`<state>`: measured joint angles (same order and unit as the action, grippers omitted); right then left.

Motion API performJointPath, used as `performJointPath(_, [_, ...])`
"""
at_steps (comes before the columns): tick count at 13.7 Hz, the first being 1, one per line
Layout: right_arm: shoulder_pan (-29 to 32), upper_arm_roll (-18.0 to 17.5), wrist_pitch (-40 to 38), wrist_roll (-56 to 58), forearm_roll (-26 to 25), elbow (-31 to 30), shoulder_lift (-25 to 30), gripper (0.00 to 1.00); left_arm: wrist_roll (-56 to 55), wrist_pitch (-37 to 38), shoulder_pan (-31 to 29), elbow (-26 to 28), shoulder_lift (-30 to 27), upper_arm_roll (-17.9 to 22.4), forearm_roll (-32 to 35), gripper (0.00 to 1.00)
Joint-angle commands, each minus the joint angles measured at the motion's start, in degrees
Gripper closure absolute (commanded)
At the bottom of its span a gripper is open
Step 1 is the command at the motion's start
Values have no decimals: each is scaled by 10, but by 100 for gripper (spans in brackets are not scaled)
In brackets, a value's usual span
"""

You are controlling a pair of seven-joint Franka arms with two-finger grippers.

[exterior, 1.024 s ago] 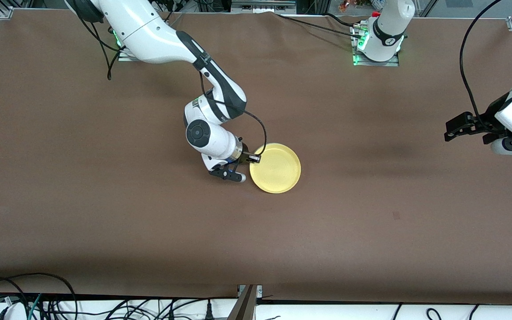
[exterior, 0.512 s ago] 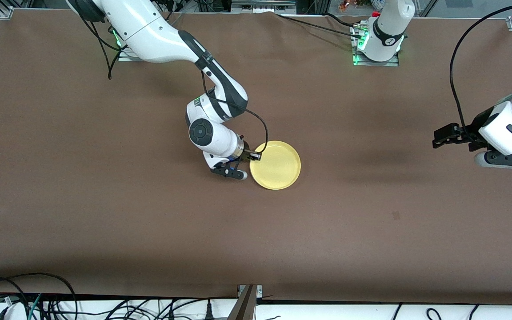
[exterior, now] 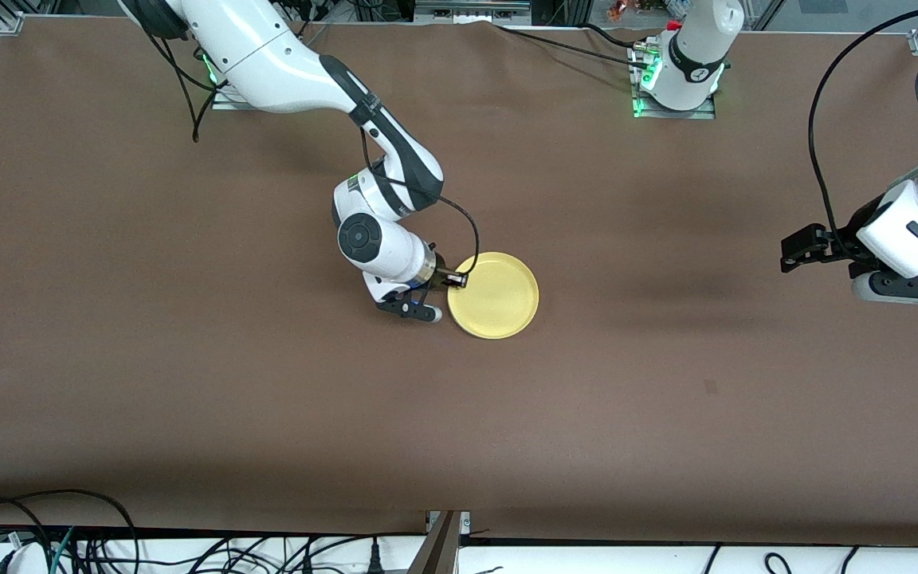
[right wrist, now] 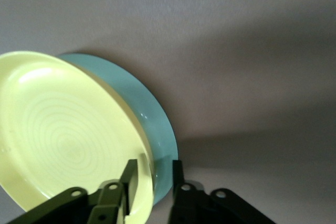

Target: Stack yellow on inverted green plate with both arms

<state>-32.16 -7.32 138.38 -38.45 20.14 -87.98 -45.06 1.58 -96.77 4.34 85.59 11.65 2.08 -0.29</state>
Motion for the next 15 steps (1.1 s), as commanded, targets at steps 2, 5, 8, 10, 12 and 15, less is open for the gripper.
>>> performJointPath(2, [6,64,-137,35,-67,31,60,0,8,0,4,-13,5,1,11,0])
performJointPath(5, [41,114,-276,169,-69,93,78,0,7,0,1,-12,5,2,8,0])
performJointPath(8, [89,152,-378,267,-75,126,95,0,9,0,1,-13,5,2,13,0])
performJointPath(10, [104,203,-414,354,-80,126,124,0,9,0,3,-13,5,2,14,0])
performJointPath(12, [115,234,-445,413,-90,119,161,0,9,-1,3,-13,6,2,14,0])
performJointPath(15, [164,232,-479,419,-94,86,239,0,8,-1,3,-13,5,2,14,0])
